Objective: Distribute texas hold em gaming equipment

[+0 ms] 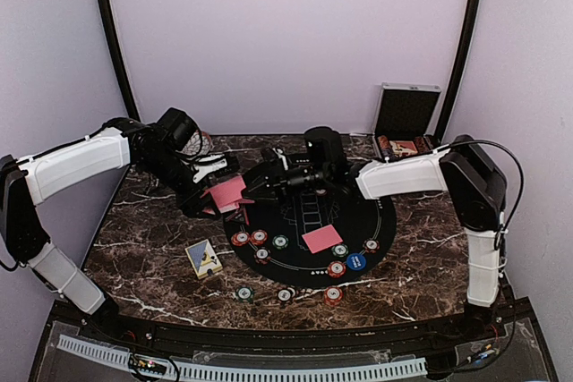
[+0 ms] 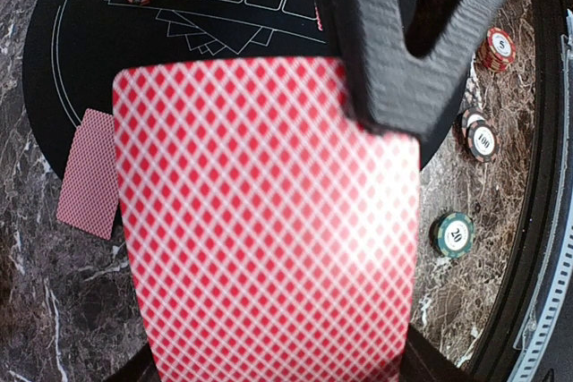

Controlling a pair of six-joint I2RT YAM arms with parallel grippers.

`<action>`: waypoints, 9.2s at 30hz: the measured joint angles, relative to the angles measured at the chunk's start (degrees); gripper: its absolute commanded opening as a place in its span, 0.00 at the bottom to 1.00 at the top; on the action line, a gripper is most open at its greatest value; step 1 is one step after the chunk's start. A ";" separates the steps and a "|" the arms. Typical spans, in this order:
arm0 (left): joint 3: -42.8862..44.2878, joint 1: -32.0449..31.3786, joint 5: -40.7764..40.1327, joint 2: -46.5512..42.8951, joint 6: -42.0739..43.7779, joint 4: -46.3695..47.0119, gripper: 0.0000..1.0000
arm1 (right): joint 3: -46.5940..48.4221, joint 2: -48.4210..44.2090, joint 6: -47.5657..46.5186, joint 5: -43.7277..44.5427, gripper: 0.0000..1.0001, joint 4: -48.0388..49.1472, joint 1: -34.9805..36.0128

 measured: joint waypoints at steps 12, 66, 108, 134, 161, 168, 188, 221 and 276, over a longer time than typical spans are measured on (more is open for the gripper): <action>-0.24 0.02 -0.22 0.00 0.02 0.00 0.00 | -2.78 -4.37 -3.43 -0.15 0.00 -2.12 -8.13; -0.22 0.02 0.68 0.00 -0.24 -0.13 0.00 | 0.52 -7.76 -26.82 15.74 0.82 -26.97 -6.45; 1.07 0.02 2.95 1.62 -0.24 -1.09 0.00 | 8.44 4.22 -14.27 8.33 0.85 -12.61 4.07; 1.29 -0.13 2.80 2.47 -0.24 -1.25 0.00 | 9.75 9.01 -11.37 6.69 0.78 -10.62 2.43; 1.29 -0.13 2.86 2.47 -0.24 -1.40 0.00 | 9.03 3.87 -13.29 8.37 0.74 -16.98 1.57; 1.29 -0.13 2.99 2.47 -0.24 -1.42 0.00 | 10.60 5.81 -11.76 7.17 0.73 -15.50 3.61; 1.29 -0.11 2.86 2.51 -0.24 -1.64 0.00 | 9.05 5.14 -13.68 8.57 0.64 -17.11 0.48; 1.29 -0.11 3.04 2.47 -0.24 -1.66 0.00 | 5.20 -1.03 -10.19 7.10 0.43 -14.14 0.79; 1.16 -0.09 3.04 1.70 -0.24 -1.66 0.00 | 9.09 1.31 -13.62 7.04 0.17 -21.14 1.84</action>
